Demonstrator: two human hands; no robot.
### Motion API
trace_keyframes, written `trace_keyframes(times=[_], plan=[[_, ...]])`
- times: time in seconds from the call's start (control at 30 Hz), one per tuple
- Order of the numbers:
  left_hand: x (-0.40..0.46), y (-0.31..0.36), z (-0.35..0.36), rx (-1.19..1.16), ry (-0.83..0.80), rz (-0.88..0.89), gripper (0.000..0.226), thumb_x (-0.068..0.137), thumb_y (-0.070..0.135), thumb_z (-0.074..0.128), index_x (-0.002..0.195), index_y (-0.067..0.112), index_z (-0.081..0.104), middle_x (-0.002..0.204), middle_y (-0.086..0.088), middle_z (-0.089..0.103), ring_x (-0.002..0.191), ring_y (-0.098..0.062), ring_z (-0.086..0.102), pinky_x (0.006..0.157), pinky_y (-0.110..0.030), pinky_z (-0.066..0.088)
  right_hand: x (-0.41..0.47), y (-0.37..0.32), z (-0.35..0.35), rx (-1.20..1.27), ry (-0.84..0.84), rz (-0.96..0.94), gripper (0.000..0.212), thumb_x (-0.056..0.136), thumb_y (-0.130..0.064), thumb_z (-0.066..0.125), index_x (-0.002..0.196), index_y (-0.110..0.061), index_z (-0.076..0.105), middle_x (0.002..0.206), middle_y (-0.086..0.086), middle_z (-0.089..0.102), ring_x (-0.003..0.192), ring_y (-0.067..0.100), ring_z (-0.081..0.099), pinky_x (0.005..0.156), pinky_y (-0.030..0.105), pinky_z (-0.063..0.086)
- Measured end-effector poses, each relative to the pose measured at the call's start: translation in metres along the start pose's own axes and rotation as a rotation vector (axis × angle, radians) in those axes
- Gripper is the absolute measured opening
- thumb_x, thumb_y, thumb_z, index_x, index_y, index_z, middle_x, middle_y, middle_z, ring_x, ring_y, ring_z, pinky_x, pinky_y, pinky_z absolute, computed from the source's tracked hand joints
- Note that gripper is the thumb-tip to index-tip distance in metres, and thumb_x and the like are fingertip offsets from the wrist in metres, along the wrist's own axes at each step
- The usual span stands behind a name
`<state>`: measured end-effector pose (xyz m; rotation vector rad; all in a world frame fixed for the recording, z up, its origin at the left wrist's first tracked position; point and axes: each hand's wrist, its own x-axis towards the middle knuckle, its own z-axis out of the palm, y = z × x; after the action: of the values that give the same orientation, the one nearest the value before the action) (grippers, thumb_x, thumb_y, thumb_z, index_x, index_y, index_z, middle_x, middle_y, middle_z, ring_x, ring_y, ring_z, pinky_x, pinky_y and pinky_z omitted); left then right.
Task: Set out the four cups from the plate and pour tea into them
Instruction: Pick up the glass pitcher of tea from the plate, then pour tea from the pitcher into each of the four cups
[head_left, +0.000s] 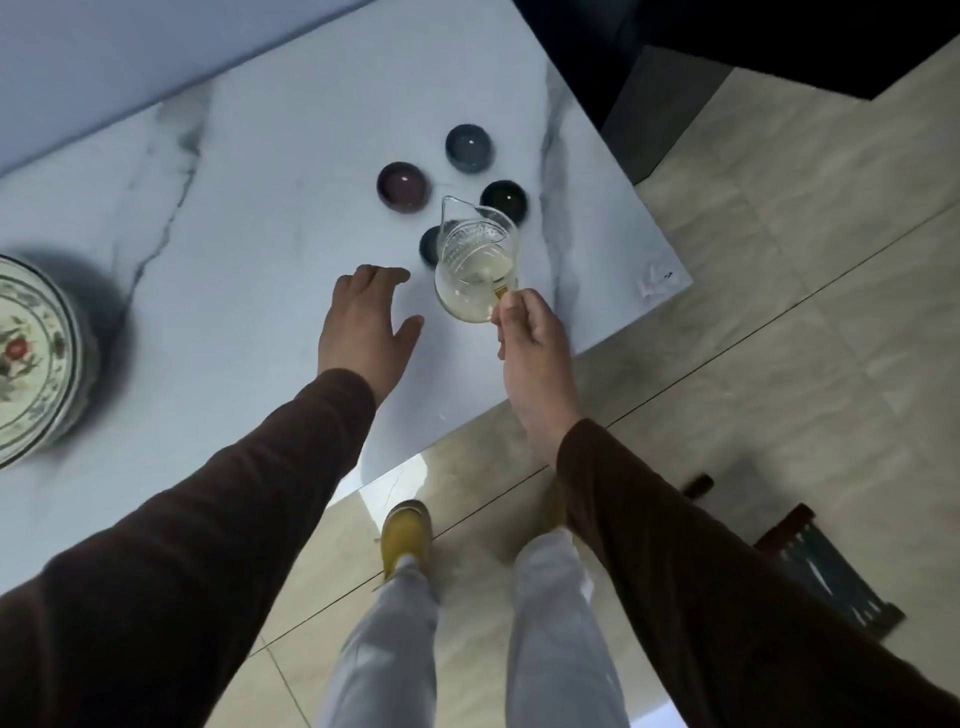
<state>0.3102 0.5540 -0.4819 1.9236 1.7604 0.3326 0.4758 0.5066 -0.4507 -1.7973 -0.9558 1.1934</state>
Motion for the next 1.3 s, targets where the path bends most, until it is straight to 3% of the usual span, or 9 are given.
trace_keyframes(times=[0.1,0.17,0.27,0.37,0.77,0.9,1.03,1.2,1.3], plan=[[0.023,0.025,0.012,0.008,0.015,-0.021,0.044,0.086,0.023,0.064,0.128,0.015,0.053,0.124,-0.008,0.054,0.118,-0.030,0.045,0.093,-0.040,0.044,0.030,-0.002,-0.030,-0.030,-0.037,-0.033,0.033,0.103,-0.034,0.041,0.091,-0.006,0.053,0.077,0.006,0.055,0.068,0.011,0.045,0.073,0.045,0.048],[0.036,0.038,0.018,0.013,0.046,-0.032,0.044,0.084,0.021,0.065,0.127,0.015,0.054,0.123,-0.009,0.055,0.117,-0.031,0.045,0.093,-0.037,0.042,0.049,-0.003,-0.049,-0.037,-0.073,-0.068,0.031,0.103,-0.034,0.043,0.086,-0.008,0.050,0.071,0.001,0.048,0.067,0.012,0.042,0.069,0.047,0.047],[0.057,0.058,0.026,0.001,0.090,-0.067,0.042,0.082,0.019,0.066,0.123,0.015,0.056,0.120,-0.009,0.056,0.114,-0.032,0.047,0.092,-0.036,0.041,0.078,-0.005,-0.074,-0.038,-0.120,-0.088,0.027,0.102,-0.030,0.046,0.077,-0.022,0.045,0.065,-0.010,0.042,0.061,0.009,0.038,0.061,0.037,0.037],[0.072,0.070,0.030,-0.010,0.110,-0.120,0.042,0.083,0.021,0.064,0.124,0.015,0.056,0.124,-0.009,0.055,0.116,-0.032,0.046,0.091,-0.037,0.043,0.102,-0.010,-0.087,-0.076,-0.141,-0.103,0.030,0.102,-0.026,0.048,0.073,-0.031,0.042,0.063,-0.013,0.042,0.060,0.006,0.038,0.063,0.032,0.035],[0.119,0.072,0.022,-0.088,0.179,-0.258,0.046,0.083,0.021,0.065,0.127,0.012,0.053,0.127,-0.008,0.053,0.119,-0.030,0.044,0.094,-0.036,0.040,0.176,-0.039,-0.092,-0.287,-0.303,-0.192,0.024,0.100,-0.031,0.049,0.081,-0.017,0.046,0.061,-0.011,0.040,0.058,0.008,0.036,0.059,0.032,0.033],[0.122,0.069,0.027,-0.089,0.238,-0.313,0.046,0.083,0.021,0.067,0.126,0.013,0.054,0.125,-0.008,0.054,0.117,-0.030,0.045,0.096,-0.033,0.038,0.201,-0.045,-0.094,-0.334,-0.378,-0.241,0.021,0.099,-0.033,0.051,0.081,-0.022,0.050,0.061,-0.011,0.044,0.059,0.007,0.039,0.060,0.032,0.034],[0.120,0.068,0.033,-0.085,0.300,-0.358,0.045,0.082,0.024,0.067,0.125,0.020,0.054,0.124,-0.004,0.054,0.115,-0.026,0.046,0.092,-0.024,0.034,0.227,-0.053,-0.093,-0.387,-0.453,-0.351,0.018,0.098,-0.031,0.053,0.082,-0.026,0.051,0.062,-0.015,0.046,0.062,0.006,0.043,0.061,0.032,0.037],[0.120,0.053,0.037,-0.053,0.354,-0.406,0.051,0.081,0.029,0.069,0.128,0.020,0.052,0.126,-0.005,0.054,0.117,-0.027,0.046,0.095,-0.025,0.033,0.252,-0.072,-0.089,-0.465,-0.525,-0.532,0.026,0.097,-0.031,0.054,0.084,-0.009,0.058,0.070,-0.002,0.060,0.074,0.028,0.058,0.071,0.046,0.050],[0.124,0.039,0.037,-0.057,0.348,-0.433,0.059,0.080,0.034,0.071,0.133,0.020,0.049,0.129,-0.005,0.053,0.121,-0.026,0.045,0.100,-0.027,0.033,0.260,-0.080,-0.082,-0.488,-0.543,-0.621,0.025,0.098,-0.033,0.053,0.079,-0.016,0.052,0.070,-0.006,0.058,0.073,0.021,0.056,0.071,0.045,0.049]])
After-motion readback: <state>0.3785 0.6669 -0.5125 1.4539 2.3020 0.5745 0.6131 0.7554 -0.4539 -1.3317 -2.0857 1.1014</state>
